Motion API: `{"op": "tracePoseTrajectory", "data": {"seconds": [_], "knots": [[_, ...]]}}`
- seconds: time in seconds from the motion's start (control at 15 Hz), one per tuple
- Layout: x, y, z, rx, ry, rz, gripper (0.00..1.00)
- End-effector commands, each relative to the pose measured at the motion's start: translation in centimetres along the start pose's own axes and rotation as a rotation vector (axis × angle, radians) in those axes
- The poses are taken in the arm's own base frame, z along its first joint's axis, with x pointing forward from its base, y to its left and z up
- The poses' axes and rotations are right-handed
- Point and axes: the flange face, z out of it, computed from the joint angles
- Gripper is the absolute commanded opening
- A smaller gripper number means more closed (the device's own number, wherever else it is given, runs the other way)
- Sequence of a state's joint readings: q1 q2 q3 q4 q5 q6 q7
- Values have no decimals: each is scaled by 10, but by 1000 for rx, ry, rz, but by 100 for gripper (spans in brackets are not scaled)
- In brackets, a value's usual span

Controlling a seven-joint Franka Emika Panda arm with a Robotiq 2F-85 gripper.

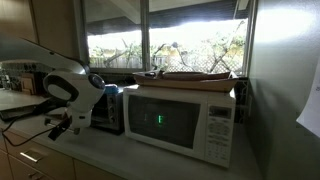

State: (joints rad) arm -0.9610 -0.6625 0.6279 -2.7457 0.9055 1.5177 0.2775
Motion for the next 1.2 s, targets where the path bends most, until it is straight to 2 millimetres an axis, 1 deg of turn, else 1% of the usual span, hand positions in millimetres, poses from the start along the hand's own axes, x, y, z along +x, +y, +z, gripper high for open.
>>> {"op": "tracePoseTrajectory", "data": {"seconds": [0.0, 0.07, 0.2, 0.27, 0.4, 0.47, 0.53, 0.6, 0.67, 0.73, 0.8, 0.87, 0.93, 1.0, 1.07, 1.13], "knots": [[-6, 15, -6, -65, -4, 65, 100], [-7, 18, -8, -77, 1, 68, 100], [-13, 17, -22, -23, 45, 33, 100], [-19, 15, -31, 9, 83, 0, 100], [-35, 22, -35, 96, 129, -76, 100], [-43, 13, -52, 129, 141, -108, 100], [-50, 9, -62, 170, 158, -136, 100], [-58, 17, -56, 223, 165, -172, 100], [-63, 15, -62, 269, 163, -196, 100], [-70, 2, -79, 300, 190, -230, 100], [-74, -4, -82, 349, 184, -257, 100], [-78, -2, -74, 401, 191, -287, 100], [-80, -10, -76, 447, 191, -318, 100], [-82, -25, -86, 486, 186, -355, 100], [-83, -33, -83, 519, 186, -389, 100], [-82, -36, -76, 551, 189, -418, 100]]}}
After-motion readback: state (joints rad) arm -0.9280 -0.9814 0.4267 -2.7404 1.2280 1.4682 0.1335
